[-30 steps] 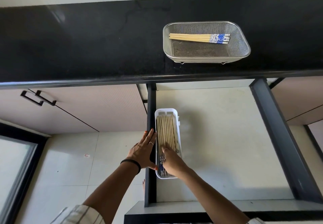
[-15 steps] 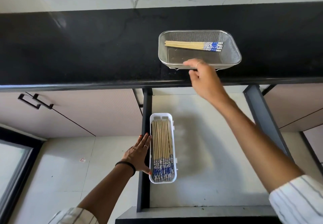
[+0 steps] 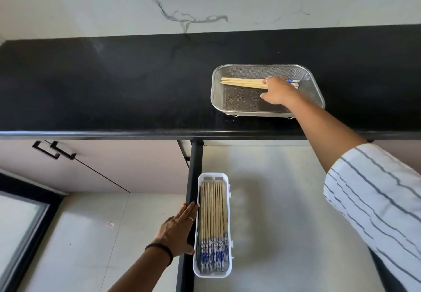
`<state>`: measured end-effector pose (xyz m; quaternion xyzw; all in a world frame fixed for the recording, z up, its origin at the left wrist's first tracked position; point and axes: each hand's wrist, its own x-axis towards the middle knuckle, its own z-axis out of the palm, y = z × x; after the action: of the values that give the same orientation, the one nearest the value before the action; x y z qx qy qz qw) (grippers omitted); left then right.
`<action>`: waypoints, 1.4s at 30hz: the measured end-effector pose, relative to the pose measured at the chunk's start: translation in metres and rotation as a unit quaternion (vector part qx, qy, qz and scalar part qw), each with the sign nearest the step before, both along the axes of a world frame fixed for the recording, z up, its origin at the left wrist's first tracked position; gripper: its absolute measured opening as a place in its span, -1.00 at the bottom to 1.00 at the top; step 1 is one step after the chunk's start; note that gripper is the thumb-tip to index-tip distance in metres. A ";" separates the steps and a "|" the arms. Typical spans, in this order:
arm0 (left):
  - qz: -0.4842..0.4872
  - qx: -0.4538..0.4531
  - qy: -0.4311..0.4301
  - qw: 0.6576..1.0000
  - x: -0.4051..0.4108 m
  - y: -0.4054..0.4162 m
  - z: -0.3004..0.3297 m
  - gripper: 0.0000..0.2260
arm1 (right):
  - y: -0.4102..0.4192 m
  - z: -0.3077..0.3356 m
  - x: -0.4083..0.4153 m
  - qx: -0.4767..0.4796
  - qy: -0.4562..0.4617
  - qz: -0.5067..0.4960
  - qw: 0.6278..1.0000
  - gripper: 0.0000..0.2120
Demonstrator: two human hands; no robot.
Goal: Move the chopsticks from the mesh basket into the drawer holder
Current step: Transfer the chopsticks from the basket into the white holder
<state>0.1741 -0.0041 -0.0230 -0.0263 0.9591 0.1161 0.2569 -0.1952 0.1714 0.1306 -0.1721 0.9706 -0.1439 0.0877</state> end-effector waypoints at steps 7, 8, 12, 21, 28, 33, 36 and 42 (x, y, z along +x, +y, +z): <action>0.001 0.010 0.017 1.000 0.003 -0.002 -0.005 0.04 | -0.022 -0.010 -0.027 0.085 -0.006 0.012 0.996 -0.44; 0.001 0.012 0.017 1.000 0.003 -0.002 -0.006 0.04 | -0.024 -0.010 -0.030 0.094 -0.012 0.012 0.995 -0.42; -0.003 0.017 0.019 1.000 0.002 -0.005 -0.006 0.03 | -0.027 -0.011 -0.036 0.127 0.002 0.011 0.992 -0.47; -0.002 0.023 0.018 1.000 -0.005 -0.004 -0.004 0.03 | -0.025 -0.018 -0.033 0.181 0.069 0.032 0.980 -0.76; -0.001 0.024 0.015 1.000 -0.007 -0.005 -0.003 0.06 | -0.022 -0.016 -0.032 0.164 0.093 0.058 0.980 -0.79; 0.004 0.025 0.014 1.000 -0.008 -0.002 0.000 0.06 | -0.019 -0.006 -0.026 0.171 0.108 0.078 0.976 -0.80; 0.005 0.023 0.012 1.000 -0.008 -0.001 0.001 0.06 | -0.014 -0.004 -0.020 0.170 0.098 0.093 0.976 -0.83; 0.008 0.016 0.008 1.000 -0.009 0.000 0.002 0.06 | -0.008 0.000 -0.011 0.161 0.085 0.101 0.978 -0.80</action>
<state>0.1654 -0.0045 -0.0206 -0.0285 0.9588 0.1340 0.2488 -0.2064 0.1631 0.1304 -0.2643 0.9626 0.0394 0.0453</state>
